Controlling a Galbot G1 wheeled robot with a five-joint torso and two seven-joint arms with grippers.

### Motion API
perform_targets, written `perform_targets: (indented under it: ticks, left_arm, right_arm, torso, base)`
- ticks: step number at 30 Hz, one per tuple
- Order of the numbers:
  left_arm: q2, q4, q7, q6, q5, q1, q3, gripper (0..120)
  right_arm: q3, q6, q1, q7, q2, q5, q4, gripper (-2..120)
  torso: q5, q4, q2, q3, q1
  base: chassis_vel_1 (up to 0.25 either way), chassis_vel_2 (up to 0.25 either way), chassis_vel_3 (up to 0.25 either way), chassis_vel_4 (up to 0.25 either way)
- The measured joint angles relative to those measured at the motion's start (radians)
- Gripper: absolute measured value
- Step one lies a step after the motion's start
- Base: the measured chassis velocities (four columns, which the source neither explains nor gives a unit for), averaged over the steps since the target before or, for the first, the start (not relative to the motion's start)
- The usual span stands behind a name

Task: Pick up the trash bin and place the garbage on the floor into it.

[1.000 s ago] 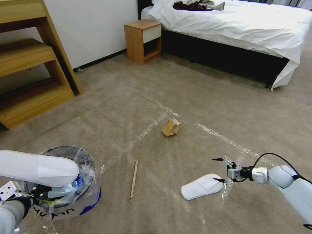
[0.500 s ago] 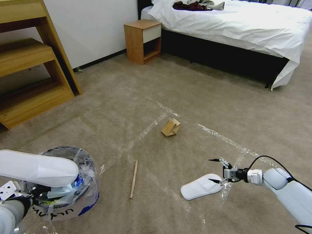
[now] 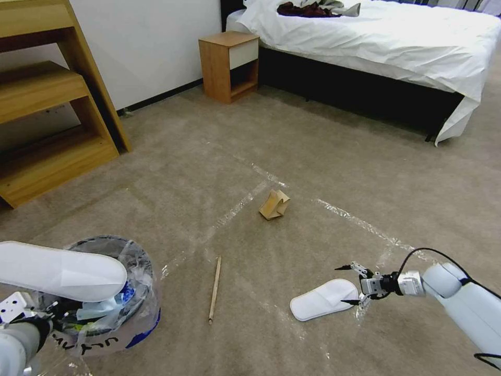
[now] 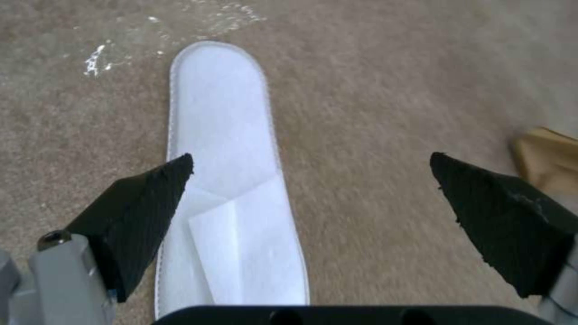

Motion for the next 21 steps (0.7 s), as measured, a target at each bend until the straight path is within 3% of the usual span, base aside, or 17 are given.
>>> perform_targets:
  ticks: [11,21]
  left_arm:
    - [-0.027,0.002,0.005,-0.001,0.017,0.000,-0.005,0]
    - [-0.032,0.015,0.007,-0.003,0.019,-0.015,-0.005,0]
  right_arm:
    - [-0.158,0.000,0.147,-0.026,0.116,-0.129,-0.159,100]
    - [-0.187,0.000,0.220,-0.006,0.159,-0.190,-0.276,100]
  torso:
    - [0.0004,0.0002,0.000,0.000,0.000]
    - [0.0003,0.0000,0.000,0.000,0.000]
  base:
    - [0.000,0.000,0.000,0.000]
    - [0.000,0.000,0.000,0.000]
